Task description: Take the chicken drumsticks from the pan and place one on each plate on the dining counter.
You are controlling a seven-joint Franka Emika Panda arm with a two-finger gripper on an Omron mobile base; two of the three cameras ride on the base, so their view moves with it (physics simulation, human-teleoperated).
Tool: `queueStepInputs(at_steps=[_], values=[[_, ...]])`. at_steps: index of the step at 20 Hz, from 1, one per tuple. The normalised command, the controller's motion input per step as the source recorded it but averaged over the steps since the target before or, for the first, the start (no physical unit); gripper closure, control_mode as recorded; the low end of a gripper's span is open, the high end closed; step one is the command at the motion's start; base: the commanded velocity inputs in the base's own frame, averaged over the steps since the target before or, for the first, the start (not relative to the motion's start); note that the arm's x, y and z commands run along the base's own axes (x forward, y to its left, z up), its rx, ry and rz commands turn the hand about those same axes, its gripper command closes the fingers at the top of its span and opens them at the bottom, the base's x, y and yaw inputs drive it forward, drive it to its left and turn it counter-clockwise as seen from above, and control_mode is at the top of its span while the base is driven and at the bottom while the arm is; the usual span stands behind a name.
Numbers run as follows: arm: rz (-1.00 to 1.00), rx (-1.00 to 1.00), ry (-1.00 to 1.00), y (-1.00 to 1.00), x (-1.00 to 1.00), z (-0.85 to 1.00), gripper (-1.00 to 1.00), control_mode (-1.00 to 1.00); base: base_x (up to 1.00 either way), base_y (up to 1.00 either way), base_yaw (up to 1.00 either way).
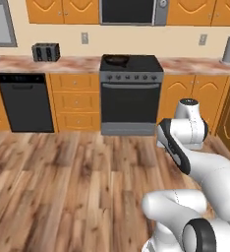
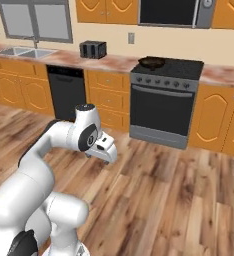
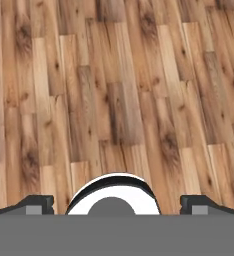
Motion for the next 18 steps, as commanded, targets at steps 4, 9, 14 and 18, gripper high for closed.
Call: queueStepInputs(at_steps=[4,9,14,18], values=[[0.00,0.00,0.00,0.00,0.00,0.00,-1.00,1.00,1.00,0.09,-0.01],[0.00,0.00,0.00,0.00,0.00,0.00,-1.00,1.00,1.00,0.12,0.00],[0.00,0.00,0.00,0.00,0.00,0.00,-1.00,1.00,1.00,0.11,0.00],[0.00,0.00,0.00,0.00,0.00,0.00,-1.00,1.00,1.00,0.06,0.00]])
